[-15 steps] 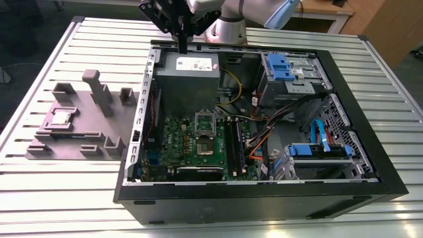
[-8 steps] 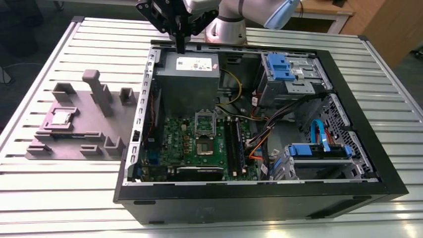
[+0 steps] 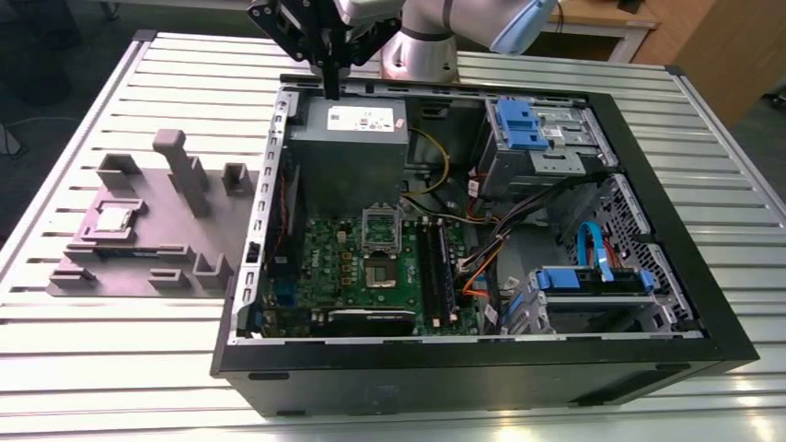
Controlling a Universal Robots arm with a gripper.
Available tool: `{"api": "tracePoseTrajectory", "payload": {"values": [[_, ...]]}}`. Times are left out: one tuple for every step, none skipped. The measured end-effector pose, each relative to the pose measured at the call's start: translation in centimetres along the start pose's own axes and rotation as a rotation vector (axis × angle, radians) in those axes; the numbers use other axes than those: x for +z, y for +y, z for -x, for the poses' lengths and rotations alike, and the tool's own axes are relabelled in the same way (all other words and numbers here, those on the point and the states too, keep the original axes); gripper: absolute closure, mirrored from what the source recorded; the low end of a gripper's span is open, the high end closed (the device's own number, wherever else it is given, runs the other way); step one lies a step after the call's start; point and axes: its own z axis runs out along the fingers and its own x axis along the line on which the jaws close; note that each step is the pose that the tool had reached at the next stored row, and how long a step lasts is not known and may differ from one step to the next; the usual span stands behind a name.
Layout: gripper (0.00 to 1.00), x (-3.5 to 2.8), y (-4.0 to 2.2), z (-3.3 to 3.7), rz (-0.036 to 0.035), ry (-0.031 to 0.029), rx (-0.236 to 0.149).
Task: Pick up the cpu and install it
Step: 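Reach for the cpu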
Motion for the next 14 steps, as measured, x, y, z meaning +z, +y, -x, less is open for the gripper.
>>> {"api": "tracePoseTrajectory", "payload": {"values": [[0.89, 0.00, 0.00, -0.02, 0.0000, 0.0000, 0.000], [0.89, 0.00, -0.01, -0.06, 0.0001, 0.0000, 0.000], [0.89, 0.00, -0.01, -0.09, 0.0000, -0.0001, 0.000], [0.89, 0.00, -0.01, -0.11, 0.0000, -0.0001, 0.000], [0.89, 0.00, -0.01, -0.14, 0.0000, 0.0000, 0.000], [0.89, 0.00, -0.02, -0.18, 0.0001, -0.0001, 0.000], [0.89, 0.00, -0.02, -0.22, 0.0001, -0.0001, 0.000], [0.89, 0.01, -0.02, -0.24, 0.0001, -0.0001, 0.000], [0.89, 0.00, -0.02, -0.27, 0.0000, 0.0000, 0.000], [0.89, 0.00, -0.02, -0.31, 0.0001, -0.0001, 0.000], [0.89, 0.00, -0.03, -0.37, 0.0000, 0.0000, 0.000], [0.89, 0.01, -0.03, -0.39, 0.0001, -0.0001, 0.000], [0.89, 0.01, -0.03, -0.42, 0.0001, 0.0000, 0.000], [0.89, 0.00, -0.03, -0.44, 0.0000, 0.0000, 0.000]]}}
